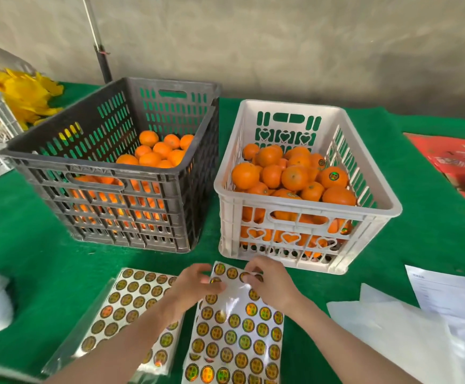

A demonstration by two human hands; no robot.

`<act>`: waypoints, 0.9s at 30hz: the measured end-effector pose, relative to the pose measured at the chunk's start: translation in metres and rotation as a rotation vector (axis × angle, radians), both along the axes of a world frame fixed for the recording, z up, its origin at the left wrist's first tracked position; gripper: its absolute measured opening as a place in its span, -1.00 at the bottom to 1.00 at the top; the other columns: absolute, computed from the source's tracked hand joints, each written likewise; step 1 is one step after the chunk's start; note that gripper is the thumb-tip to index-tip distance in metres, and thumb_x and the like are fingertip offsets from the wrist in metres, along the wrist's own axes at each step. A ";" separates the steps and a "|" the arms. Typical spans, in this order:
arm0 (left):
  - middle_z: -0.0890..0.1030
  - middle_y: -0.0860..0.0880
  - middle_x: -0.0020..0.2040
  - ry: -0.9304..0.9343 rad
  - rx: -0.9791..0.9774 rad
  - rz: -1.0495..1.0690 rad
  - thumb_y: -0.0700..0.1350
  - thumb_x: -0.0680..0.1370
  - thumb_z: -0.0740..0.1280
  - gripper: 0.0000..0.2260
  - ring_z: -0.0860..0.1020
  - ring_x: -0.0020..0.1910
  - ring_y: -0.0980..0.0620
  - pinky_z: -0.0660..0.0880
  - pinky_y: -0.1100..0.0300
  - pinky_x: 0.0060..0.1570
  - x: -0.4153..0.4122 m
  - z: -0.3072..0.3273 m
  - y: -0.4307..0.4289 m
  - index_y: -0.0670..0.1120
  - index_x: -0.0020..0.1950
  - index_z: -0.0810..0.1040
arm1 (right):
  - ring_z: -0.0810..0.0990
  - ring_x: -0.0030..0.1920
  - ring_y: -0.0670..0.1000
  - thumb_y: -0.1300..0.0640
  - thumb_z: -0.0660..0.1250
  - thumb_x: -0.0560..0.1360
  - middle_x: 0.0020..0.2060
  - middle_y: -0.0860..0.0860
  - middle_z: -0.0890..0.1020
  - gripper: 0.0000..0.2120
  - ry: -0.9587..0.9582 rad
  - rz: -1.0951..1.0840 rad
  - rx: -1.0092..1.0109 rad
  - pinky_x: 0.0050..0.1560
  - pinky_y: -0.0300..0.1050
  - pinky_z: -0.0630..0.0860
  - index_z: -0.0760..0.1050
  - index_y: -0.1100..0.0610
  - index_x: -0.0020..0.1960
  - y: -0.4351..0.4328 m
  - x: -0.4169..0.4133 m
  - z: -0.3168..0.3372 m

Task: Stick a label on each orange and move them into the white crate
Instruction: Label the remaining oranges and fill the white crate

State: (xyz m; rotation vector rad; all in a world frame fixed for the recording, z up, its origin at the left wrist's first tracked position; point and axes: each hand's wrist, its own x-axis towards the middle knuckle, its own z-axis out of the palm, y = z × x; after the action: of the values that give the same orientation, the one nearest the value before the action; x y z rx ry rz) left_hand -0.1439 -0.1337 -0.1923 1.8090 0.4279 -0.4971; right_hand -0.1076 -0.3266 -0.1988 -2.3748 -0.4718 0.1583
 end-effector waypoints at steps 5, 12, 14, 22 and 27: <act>0.69 -0.22 -0.10 0.120 -0.206 0.077 -0.28 0.50 0.38 -0.87 0.67 -0.09 -0.20 0.59 -0.10 0.04 0.000 0.002 -0.009 -0.26 0.04 0.62 | 0.46 0.01 -0.04 0.22 0.42 0.43 -0.06 0.00 0.57 -0.84 -0.381 -0.055 0.049 0.07 -0.20 0.34 0.58 0.17 0.01 -0.001 -0.015 0.014; 0.69 -0.24 -0.15 0.096 -0.228 0.159 -0.29 0.52 0.35 -0.90 0.67 -0.24 -0.15 0.63 0.04 -0.25 0.006 -0.001 -0.018 -0.26 -0.02 0.63 | 0.43 0.09 -0.03 -0.02 0.28 0.51 -0.02 -0.03 0.52 -0.76 -0.250 -0.003 -0.116 0.11 -0.23 0.32 0.59 0.09 0.06 0.020 -0.044 -0.009; 0.69 -0.24 -0.17 0.088 -0.228 0.203 -0.32 0.50 0.34 -0.91 0.65 -0.28 -0.13 0.62 0.04 -0.23 0.006 -0.002 -0.019 -0.26 -0.07 0.65 | 0.45 0.10 -0.01 -0.02 0.30 0.51 0.00 -0.01 0.53 -0.76 -0.261 -0.051 -0.114 0.09 -0.21 0.34 0.59 0.10 0.05 0.024 -0.046 -0.011; 0.65 -0.33 -0.10 0.126 -0.150 0.141 -0.36 0.48 0.31 -0.87 0.61 -0.22 -0.18 0.57 -0.08 -0.03 0.004 -0.001 -0.017 -0.35 -0.02 0.61 | 0.58 -0.32 0.01 0.28 0.58 0.21 -0.35 0.00 0.57 -0.85 -0.420 -0.038 -0.003 -0.32 -0.24 0.51 0.62 0.15 -0.34 0.029 -0.059 -0.010; 0.70 -0.11 -0.25 0.129 -0.114 0.014 -0.28 0.49 0.35 -0.92 0.68 -0.29 -0.04 0.59 0.18 -0.33 0.005 -0.005 -0.011 -0.20 -0.10 0.65 | 0.50 -0.27 -0.13 0.36 0.45 0.35 -0.29 -0.06 0.53 -0.91 -0.284 -0.070 0.269 -0.22 -0.25 0.47 0.62 0.20 -0.23 0.029 -0.065 0.005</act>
State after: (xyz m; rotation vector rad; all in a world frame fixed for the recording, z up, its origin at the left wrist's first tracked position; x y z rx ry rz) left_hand -0.1386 -0.1447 -0.1972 1.6689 0.4909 -0.6186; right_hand -0.1731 -0.2973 -0.1941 -2.1515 -0.5066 -0.2625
